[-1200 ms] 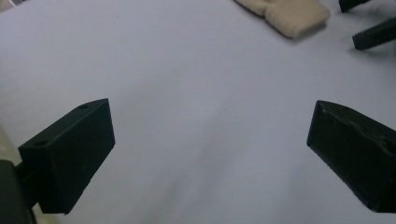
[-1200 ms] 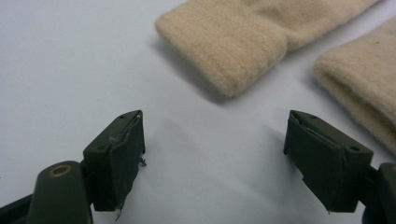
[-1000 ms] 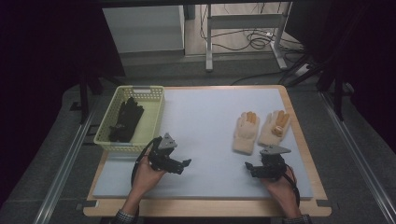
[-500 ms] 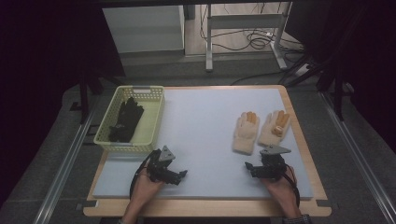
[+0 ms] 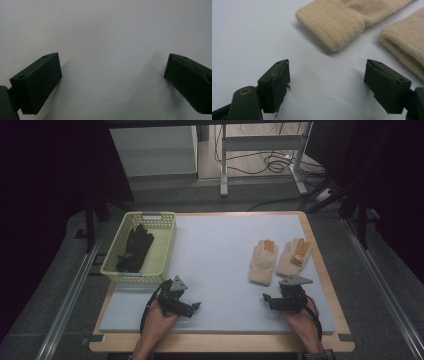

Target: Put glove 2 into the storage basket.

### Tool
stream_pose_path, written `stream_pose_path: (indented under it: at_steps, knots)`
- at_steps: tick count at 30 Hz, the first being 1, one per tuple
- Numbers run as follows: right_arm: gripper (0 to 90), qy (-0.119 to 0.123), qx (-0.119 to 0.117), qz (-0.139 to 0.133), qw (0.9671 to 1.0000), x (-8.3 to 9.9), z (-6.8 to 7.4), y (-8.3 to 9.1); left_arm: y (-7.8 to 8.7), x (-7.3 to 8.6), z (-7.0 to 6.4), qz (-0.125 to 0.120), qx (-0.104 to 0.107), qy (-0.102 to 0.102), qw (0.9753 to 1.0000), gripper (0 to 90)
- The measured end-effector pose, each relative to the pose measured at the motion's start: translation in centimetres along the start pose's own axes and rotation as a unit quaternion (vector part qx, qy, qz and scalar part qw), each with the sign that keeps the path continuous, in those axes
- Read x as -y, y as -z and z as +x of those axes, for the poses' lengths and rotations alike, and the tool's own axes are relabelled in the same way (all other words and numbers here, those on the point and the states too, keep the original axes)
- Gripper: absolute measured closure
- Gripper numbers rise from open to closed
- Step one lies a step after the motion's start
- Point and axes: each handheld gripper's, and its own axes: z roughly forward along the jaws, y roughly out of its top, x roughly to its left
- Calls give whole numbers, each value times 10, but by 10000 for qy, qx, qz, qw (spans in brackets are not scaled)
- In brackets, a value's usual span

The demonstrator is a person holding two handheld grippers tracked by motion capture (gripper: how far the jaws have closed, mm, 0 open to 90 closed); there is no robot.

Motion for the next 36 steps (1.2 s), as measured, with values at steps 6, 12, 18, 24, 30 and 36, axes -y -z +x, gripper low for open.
stream_pose_path:
  at_steps: [6, 12, 18, 24, 30, 36]
  knots:
    - [238, -10, -41, -128, 9999, -13, -2, 9, 0, 0, 0, -2, 5, 6, 10000, 13]
    - [305, 118, 22, -219, 9997, -42, -10, 6, 0, 0, 0, -2, 4, 8, 10000, 13]
    - [318, 181, 76, -203, 9996, -71, -23, -12, 0, 0, 0, -3, 3, 10, 10000, 13]
    - [202, 90, 178, -38, 9998, -89, -40, -46, 0, 0, 0, -5, 7, 16, 10000, 13]
    - [177, 214, 322, 386, 9985, -91, -46, -76, 0, 0, 0, -8, 7, 15, 10000, 13]
    - [488, 33, 179, 392, 9991, -87, -46, -80, 0, 0, 0, -8, 8, 15, 10000, 13]
